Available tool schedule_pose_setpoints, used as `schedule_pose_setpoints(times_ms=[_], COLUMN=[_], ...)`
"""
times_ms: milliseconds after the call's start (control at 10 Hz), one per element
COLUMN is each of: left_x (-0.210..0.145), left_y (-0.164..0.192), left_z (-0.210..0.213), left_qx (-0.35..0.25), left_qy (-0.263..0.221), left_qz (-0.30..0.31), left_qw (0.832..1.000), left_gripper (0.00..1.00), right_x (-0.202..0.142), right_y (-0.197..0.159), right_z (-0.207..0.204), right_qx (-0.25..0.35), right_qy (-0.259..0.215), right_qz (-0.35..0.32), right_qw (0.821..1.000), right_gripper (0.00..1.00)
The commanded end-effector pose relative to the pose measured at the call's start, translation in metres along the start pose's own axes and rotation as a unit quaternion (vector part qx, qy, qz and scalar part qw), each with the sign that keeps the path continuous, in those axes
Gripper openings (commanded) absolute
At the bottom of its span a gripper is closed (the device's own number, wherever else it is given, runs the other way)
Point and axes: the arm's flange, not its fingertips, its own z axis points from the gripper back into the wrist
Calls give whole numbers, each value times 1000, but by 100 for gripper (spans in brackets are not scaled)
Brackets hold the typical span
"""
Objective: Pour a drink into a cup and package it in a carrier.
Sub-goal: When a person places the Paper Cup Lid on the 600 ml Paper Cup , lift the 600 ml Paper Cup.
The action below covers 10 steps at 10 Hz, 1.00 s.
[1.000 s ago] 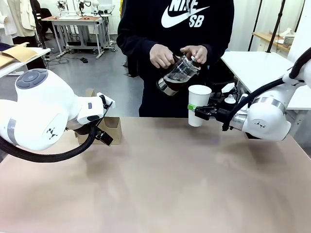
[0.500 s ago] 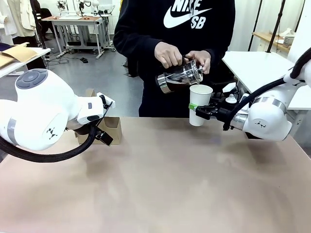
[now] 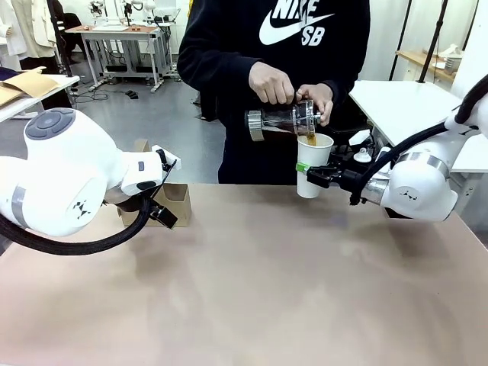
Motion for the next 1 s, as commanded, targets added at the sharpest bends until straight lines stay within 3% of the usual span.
schedule_pose_setpoints(times_ms=[0, 900], left_x=[0, 0], left_y=[0, 0], left_z=[0, 0], left_qx=[-1, -1], left_qy=[-1, -1], left_qz=[1, 1], left_qw=[1000, 1000], left_gripper=[100, 100], right_x=[4, 4], right_y=[3, 3], right_z=[-3, -3], right_qx=[-11, -11], right_qy=[0, 0], right_qz=[-1, -1], right_qw=[1000, 1000], right_gripper=[80, 80])
